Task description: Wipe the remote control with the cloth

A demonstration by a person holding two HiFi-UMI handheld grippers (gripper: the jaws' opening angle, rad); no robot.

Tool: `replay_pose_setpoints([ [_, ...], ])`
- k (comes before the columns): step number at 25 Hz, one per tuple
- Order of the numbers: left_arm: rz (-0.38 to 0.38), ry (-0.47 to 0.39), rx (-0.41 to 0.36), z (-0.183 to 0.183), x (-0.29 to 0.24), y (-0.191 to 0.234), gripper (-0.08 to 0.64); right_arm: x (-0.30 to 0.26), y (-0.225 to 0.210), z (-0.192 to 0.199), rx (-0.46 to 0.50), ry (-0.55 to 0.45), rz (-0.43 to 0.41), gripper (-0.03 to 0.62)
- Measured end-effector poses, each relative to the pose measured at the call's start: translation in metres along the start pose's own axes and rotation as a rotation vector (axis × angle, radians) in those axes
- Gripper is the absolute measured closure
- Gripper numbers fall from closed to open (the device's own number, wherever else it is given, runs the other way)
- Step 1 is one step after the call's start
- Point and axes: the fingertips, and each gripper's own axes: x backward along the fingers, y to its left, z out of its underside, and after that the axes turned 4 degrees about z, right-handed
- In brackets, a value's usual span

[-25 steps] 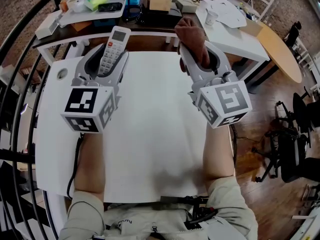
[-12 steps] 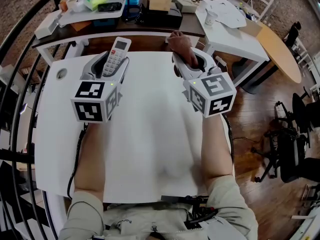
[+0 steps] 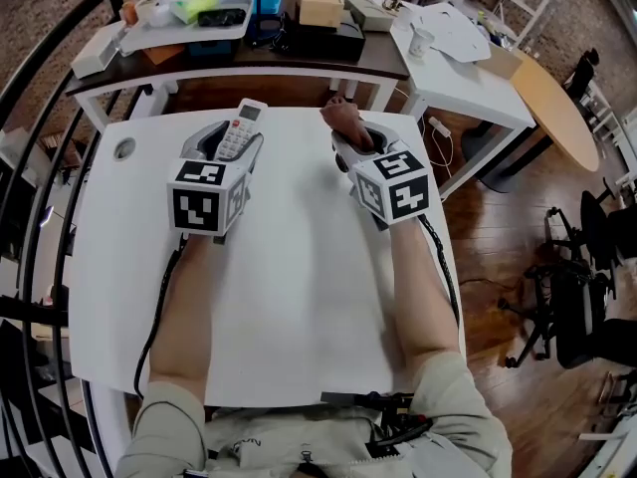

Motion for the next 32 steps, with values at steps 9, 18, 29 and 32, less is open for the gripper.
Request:
replay_pose_setpoints([
  [9,0.013,0.132,0.022,0.036,-0.017,0.004,0.315,-0.018,0.006,0.037,-0.02,0.124,-0.043,0.492],
  [18,0.024,0.234,0.017,0.064,-0.027,0.005,0.314,-0.026,0.011,0.073,-0.002,0.266,-0.053,0.488],
  [29,0.056,0.326,0.013,0.083,-0.03,0.002,0.311,-0.029,0.015,0.079,0.021,0.287,-0.067,0.428],
  [32,0.05,0.33,0.008,0.081,-0.029,0.002,0.31,-0.028,0.013,0.079,0.023,0.288,-0.063,0.394],
])
